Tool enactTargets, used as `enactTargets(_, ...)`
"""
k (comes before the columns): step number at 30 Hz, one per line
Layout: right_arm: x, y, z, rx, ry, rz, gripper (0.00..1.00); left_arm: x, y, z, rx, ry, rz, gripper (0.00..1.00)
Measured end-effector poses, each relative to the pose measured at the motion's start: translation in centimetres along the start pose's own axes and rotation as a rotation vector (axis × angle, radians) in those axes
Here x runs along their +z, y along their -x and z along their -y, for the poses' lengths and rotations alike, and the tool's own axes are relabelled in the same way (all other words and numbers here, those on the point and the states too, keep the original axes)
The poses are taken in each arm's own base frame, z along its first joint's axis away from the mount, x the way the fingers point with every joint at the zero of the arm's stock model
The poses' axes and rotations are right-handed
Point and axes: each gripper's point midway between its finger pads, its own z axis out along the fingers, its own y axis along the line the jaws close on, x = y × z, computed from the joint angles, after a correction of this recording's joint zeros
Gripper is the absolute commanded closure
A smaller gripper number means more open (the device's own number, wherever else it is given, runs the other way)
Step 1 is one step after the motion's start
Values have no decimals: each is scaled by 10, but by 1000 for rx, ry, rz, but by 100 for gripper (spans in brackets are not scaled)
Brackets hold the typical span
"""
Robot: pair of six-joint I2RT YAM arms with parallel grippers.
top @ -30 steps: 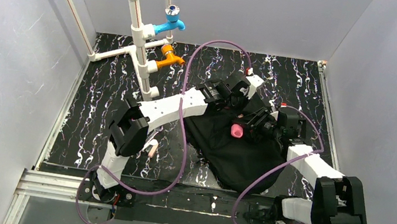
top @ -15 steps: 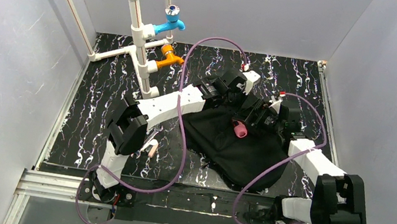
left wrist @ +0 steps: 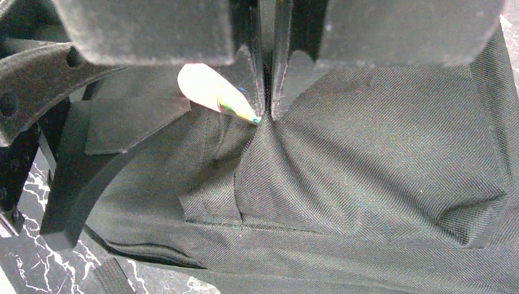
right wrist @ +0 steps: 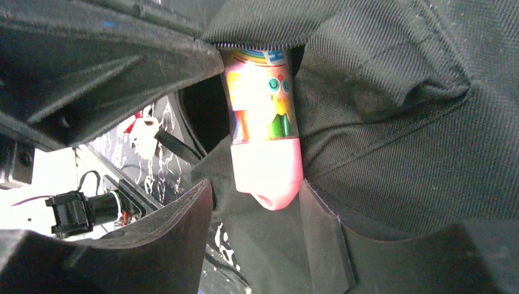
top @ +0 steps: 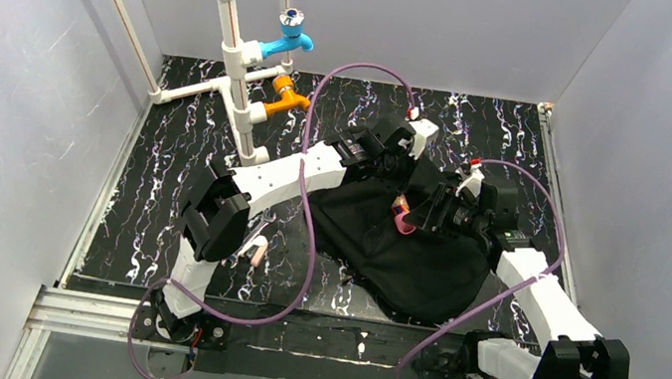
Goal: Pack the student bag
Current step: Place the personal item in the student bag.
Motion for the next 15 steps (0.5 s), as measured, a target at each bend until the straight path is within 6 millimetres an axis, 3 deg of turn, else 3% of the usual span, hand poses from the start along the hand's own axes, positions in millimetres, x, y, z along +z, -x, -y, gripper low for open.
enactTargets(4,0,-3,0,-15,14,9,63,0,0,1,-9,-7,-2,100)
enactTargets(8,16,-2,1,44,63,11,77,0,-1,3,-22,-17,-5,100)
enactTargets(11,34,3,-8,105,129,32,84,-1,-2,4,-39,-23,-10,100)
enactTargets(15,64,-1,-30,155,232,3,87,-1,2,5,-73,-43,-2,100)
